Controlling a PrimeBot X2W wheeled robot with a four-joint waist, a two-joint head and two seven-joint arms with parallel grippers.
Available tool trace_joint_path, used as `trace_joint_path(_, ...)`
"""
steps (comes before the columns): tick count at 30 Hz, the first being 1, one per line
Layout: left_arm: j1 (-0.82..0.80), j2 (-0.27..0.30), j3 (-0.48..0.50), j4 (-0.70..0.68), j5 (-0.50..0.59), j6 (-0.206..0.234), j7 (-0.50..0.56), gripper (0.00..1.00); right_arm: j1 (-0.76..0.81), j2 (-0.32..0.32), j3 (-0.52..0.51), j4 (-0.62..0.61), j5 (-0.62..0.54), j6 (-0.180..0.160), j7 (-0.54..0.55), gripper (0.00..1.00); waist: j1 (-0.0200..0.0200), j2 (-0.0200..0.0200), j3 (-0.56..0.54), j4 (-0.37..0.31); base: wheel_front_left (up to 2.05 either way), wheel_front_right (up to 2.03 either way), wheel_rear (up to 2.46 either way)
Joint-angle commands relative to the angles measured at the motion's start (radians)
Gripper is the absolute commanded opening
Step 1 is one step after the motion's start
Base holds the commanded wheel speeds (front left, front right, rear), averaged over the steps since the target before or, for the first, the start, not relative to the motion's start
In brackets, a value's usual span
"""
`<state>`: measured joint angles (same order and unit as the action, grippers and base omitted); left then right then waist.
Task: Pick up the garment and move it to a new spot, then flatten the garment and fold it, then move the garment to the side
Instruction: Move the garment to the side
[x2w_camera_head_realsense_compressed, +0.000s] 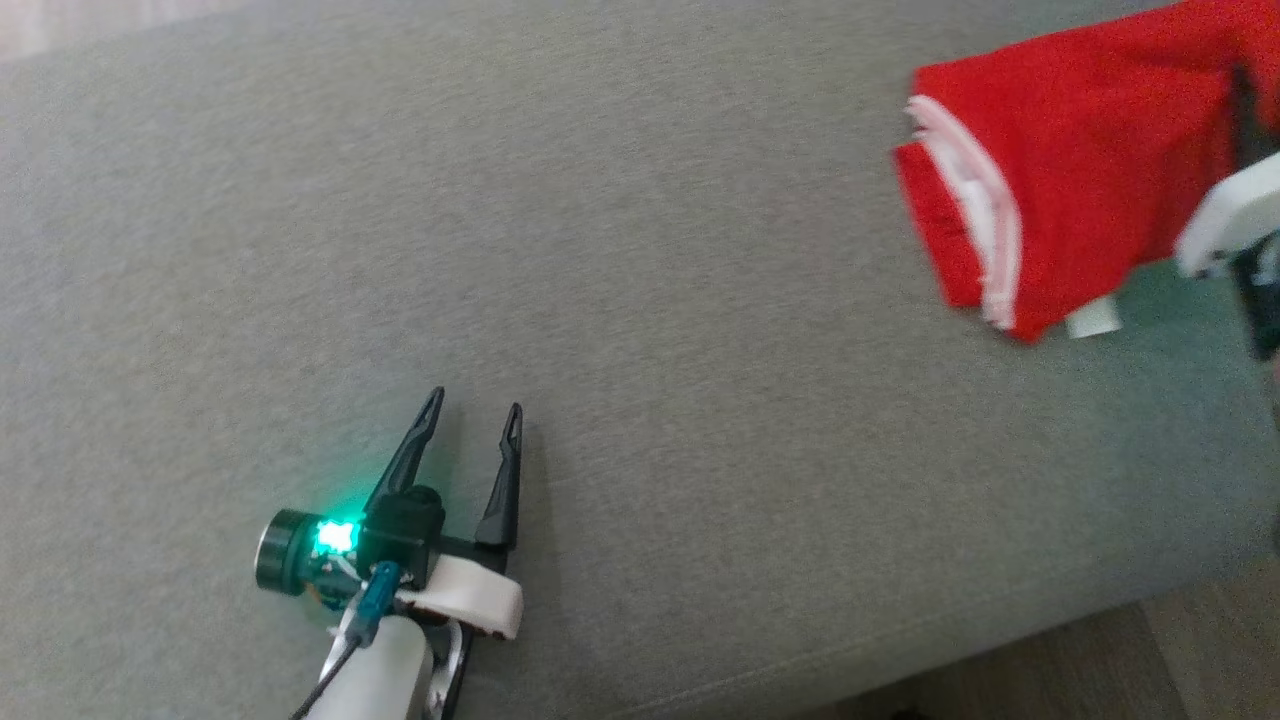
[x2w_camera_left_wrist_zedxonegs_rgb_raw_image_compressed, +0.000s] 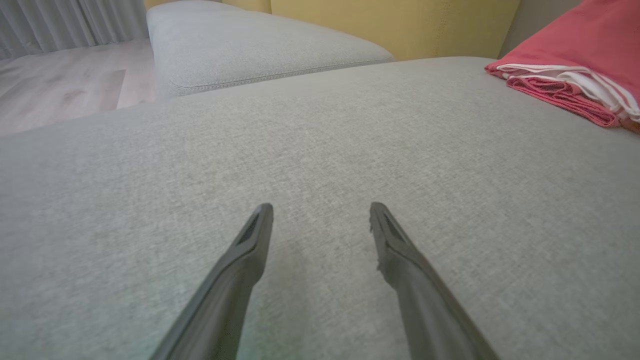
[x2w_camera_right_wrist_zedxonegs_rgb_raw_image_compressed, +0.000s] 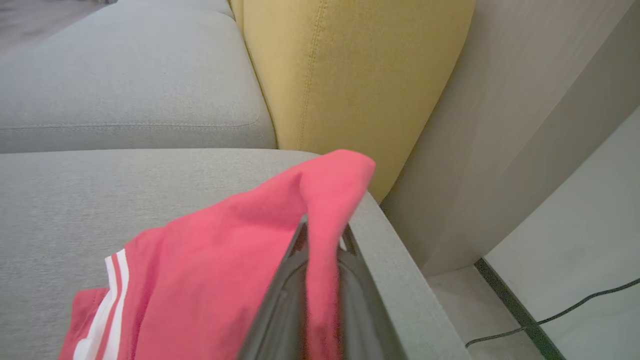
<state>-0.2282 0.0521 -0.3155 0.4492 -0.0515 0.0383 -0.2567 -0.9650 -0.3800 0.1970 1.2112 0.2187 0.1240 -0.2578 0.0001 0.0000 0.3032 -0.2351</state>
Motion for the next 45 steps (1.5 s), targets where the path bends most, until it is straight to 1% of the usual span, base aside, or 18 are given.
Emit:
trace_joint_path(1,-0.035,0.008,0.035,-0.03,0.011,0.004,-0.005,1.0,-0.033,-0.03,-0.003,-0.012,-0.024,0.007,-0.004,0.0,-0.0001,0.0,0.019,0.033,0.0,0.0,0.0)
trace_joint_path(6,-0.037,0.009,0.04,-0.034,0.016,0.002,-0.005,1.0,-0.071,-0.106,-0.114,0.024,-0.142,0.007,-0.004,0.0,-0.0001,0.0,0.03,0.069,0.0,0.0,0.0)
trace_joint_path(7,-0.038,0.008,0.04,-0.035,0.016,0.001,-0.005,1.0,-0.076,-0.116,-0.144,0.02,-0.162,0.007,-0.004,0.07,-0.0001,0.0,0.034,0.074,0.0,0.0,0.0)
trace_joint_path(8,-0.039,0.008,0.041,-0.036,0.017,0.001,-0.005,1.0,-0.079,-0.12,-0.171,0.015,-0.183,0.007,-0.004,1.0,-0.0001,0.0,0.036,0.077,0.0,0.0,0.0)
trace_joint_path(10,-0.039,0.008,0.045,-0.036,0.017,0.003,-0.005,1.0,-0.086,-0.115,-0.23,-0.001,-0.22,0.007,-0.004,1.0,-0.0001,0.0,0.04,0.08,0.0,0.0,0.0)
trace_joint_path(13,-0.04,0.007,0.052,-0.037,0.015,0.007,-0.005,1.0,-0.081,-0.092,-0.325,-0.1,-0.291,0.007,-0.004,1.0,-0.0001,0.0,0.04,0.084,0.0,0.0,0.0)
trace_joint_path(15,-0.039,0.006,0.058,-0.04,0.013,0.012,-0.005,1.0,-0.059,-0.04,-0.379,-0.198,-0.327,0.007,-0.004,1.0,-0.0001,0.0,0.031,0.088,0.0,0.0,0.0)
trace_joint_path(17,-0.035,0.005,0.065,-0.044,0.009,0.018,-0.005,1.0,-0.023,0.033,-0.402,-0.297,-0.348,0.007,-0.004,1.0,-0.0001,0.0,0.017,0.093,0.0,0.0,0.0)
trace_joint_path(19,-0.028,0.004,0.075,-0.05,0.004,0.027,-0.005,1.0,0.024,0.102,-0.395,-0.388,-0.35,0.007,-0.004,1.0,-0.0001,0.0,-0.001,0.1,0.0,0.0,0.0)
trace_joint_path(22,-0.016,0.003,0.093,-0.055,-0.004,0.038,-0.005,1.0,0.11,0.187,-0.365,-0.481,-0.321,0.007,-0.004,1.0,-0.0001,0.0,-0.032,0.117,0.0,0.0,0.0)
trace_joint_path(24,-0.005,0.002,0.105,-0.058,-0.009,0.046,-0.005,1.0,0.175,0.228,-0.339,-0.525,-0.287,0.007,-0.004,1.0,-0.0001,0.0,-0.055,0.133,0.0,0.0,0.0)
trace_joint_path(27,0.012,0.001,0.121,-0.058,-0.017,0.052,-0.005,1.0,0.275,0.272,-0.294,-0.575,-0.235,0.007,-0.004,1.0,-0.0001,0.0,-0.088,0.162,0.0,0.0,0.0)
trace_joint_path(29,0.016,0.001,0.122,-0.057,-0.018,0.053,-0.005,1.0,0.309,0.282,-0.28,-0.586,-0.22,0.007,-0.004,1.0,-0.0001,0.0,-0.099,0.176,0.0,0.0,0.0)
trace_joint_path(35,0.032,-0.001,0.144,-0.048,-0.023,0.064,-0.005,1.0,0.481,0.32,-0.224,-0.607,-0.165,0.007,-0.004,1.0,-0.0001,0.0,-0.153,0.236,0.0,0.0,0.0)
trace_joint_path(37,0.039,-0.001,0.157,-0.042,-0.024,0.067,-0.005,1.0,0.523,0.325,-0.225,-0.612,-0.152,0.007,-0.004,1.0,-0.0001,0.0,-0.169,0.25,0.0,0.0,0.0)
trace_joint_path(40,0.053,-0.001,0.177,-0.039,-0.025,0.07,-0.005,1.0,0.577,0.329,-0.217,-0.62,-0.137,0.007,-0.004,1.0,-0.0001,0.0,-0.194,0.265,0.0,0.0,0.0)
trace_joint_path(43,0.066,-0.001,0.197,-0.03,-0.029,0.067,-0.005,1.0,0.617,0.329,-0.208,-0.625,-0.073,0.007,-0.004,1.0,-0.0001,0.0,-0.221,0.276,0.0,0.0,0.0)
trace_joint_path(45,0.076,-0.001,0.211,-0.029,-0.031,0.07,-0.005,1.0,0.64,0.329,-0.199,-0.631,-0.052,0.007,-0.004,1.0,-0.0001,0.0,-0.241,0.278,0.0,0.0,0.0)
